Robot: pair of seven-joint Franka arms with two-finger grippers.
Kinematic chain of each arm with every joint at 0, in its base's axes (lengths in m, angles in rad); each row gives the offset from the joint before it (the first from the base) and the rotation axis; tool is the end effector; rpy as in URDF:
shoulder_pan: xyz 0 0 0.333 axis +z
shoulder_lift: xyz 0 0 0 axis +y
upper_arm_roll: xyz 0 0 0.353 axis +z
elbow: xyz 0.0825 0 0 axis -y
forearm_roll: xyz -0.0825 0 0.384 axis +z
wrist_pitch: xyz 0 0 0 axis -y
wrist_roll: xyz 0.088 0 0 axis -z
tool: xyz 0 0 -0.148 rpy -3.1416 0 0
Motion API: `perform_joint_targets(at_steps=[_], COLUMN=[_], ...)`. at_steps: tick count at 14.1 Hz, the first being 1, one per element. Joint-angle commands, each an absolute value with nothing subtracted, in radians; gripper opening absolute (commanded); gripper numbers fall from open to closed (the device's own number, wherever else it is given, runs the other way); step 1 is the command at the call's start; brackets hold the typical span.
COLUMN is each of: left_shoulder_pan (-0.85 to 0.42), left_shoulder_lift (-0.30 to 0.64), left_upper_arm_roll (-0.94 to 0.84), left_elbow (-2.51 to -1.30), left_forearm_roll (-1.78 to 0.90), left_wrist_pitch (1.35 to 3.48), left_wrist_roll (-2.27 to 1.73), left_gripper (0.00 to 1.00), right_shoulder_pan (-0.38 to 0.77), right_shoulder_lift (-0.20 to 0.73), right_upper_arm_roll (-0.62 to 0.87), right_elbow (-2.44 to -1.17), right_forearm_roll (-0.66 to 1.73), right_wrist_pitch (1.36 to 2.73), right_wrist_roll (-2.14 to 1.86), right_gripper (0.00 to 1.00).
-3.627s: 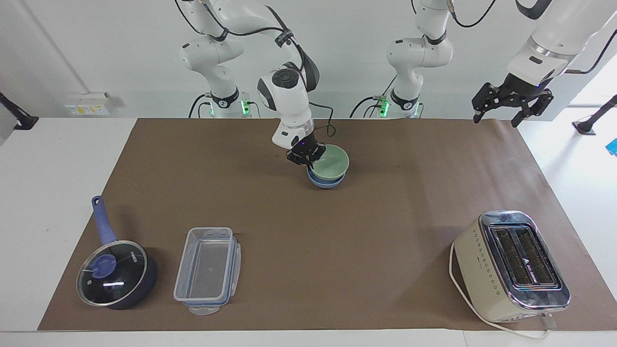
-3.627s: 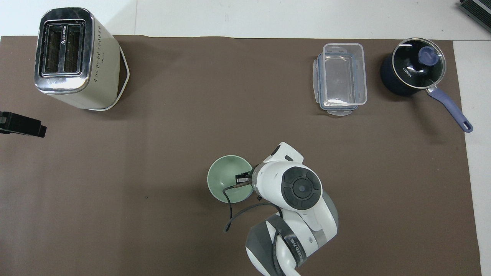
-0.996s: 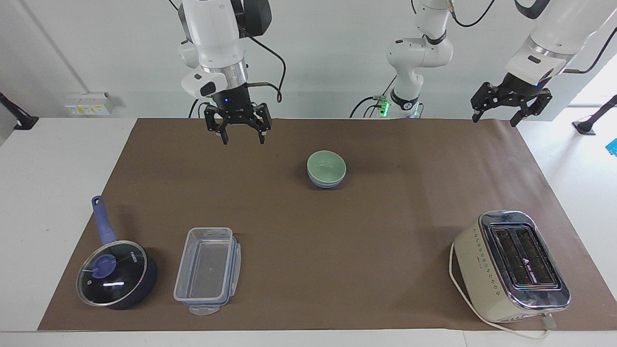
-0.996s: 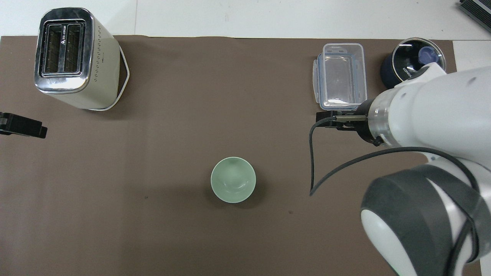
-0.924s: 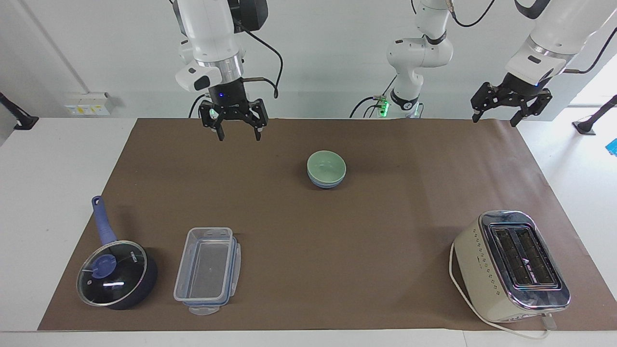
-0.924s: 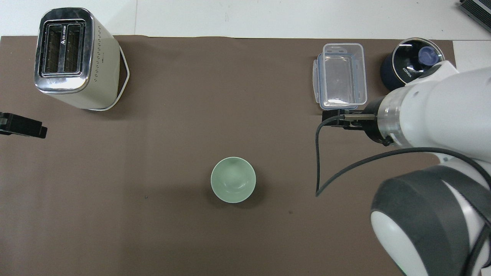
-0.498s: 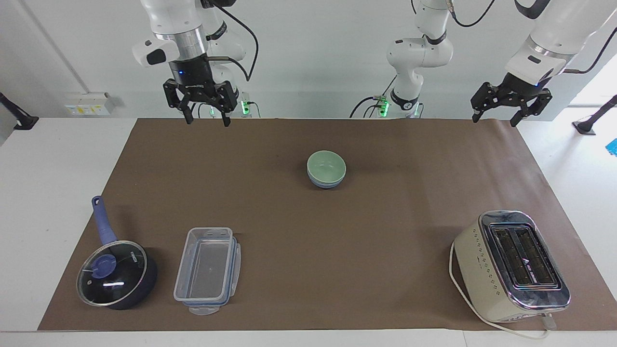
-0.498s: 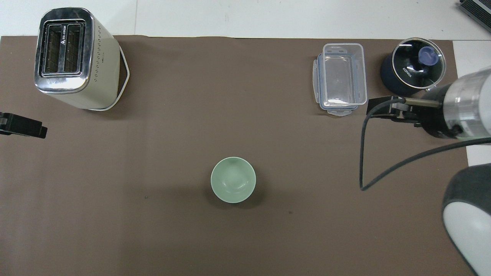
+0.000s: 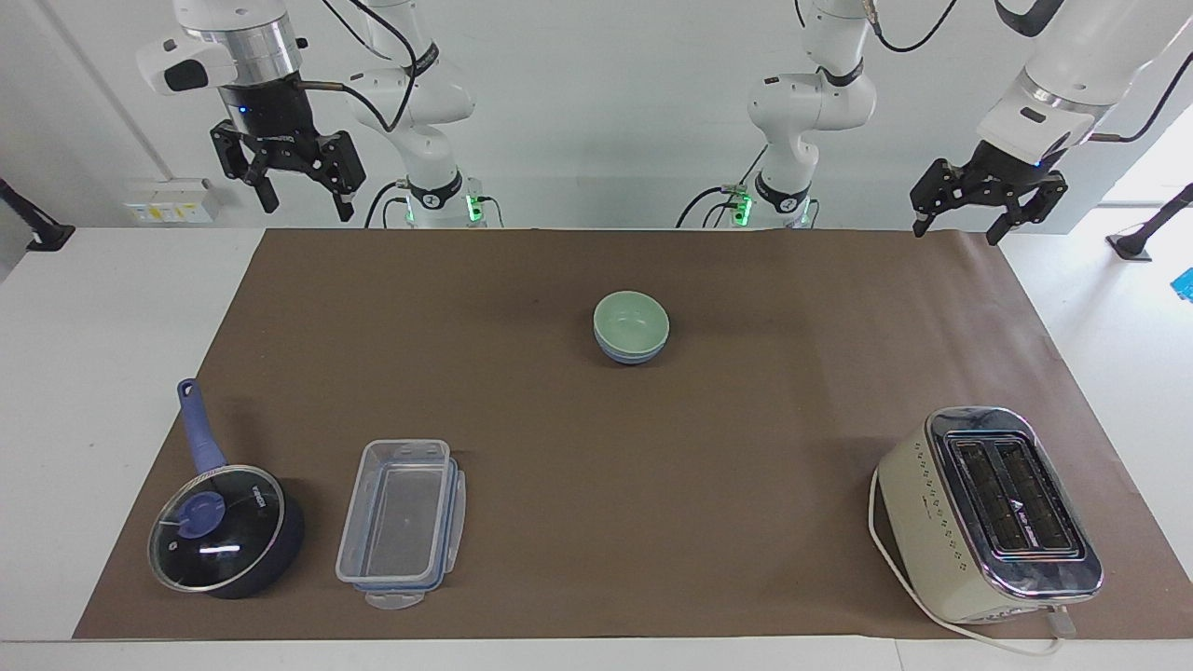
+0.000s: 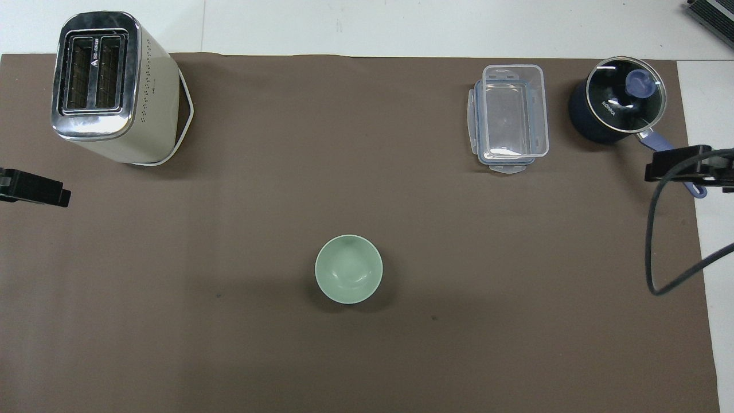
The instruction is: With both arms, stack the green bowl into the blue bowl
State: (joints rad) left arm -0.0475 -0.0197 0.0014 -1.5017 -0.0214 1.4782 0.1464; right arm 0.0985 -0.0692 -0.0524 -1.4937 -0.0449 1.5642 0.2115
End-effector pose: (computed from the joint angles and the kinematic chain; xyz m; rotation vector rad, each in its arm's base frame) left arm 0.5374 -0.0281 0.6555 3.1053 -0.3029 -0.0043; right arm 0.5333 0.0167 0.6942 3.0996 -0.2625 0.2239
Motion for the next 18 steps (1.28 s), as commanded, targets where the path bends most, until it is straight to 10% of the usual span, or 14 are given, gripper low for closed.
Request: perform_joint_targets(at_steps=[1, 18], left_shoulder_pan=[-0.037, -0.04], left_shoulder_lift=[-0.048, -0.048], left_upper_arm_roll=[-0.005, -0.005], left_elbow=[-1.537, -1.537], left_forearm_roll=[-0.034, -0.034], left_wrist_pitch=[1.491, 1.493], left_wrist_roll=[0.156, 0.156], left_gripper=[1.0, 1.0], right_shoulder_pan=[0.086, 0.052], right_shoulder_lift=[-0.084, -0.113], right_upper_arm_roll=[-0.074, -0.084], right_elbow=[-1.514, -1.592], right_forearm_roll=[-0.051, -0.025], right_wrist_pitch=[1.548, 1.48], right_wrist_roll=[0.183, 0.041], right_gripper=[1.0, 1.0])
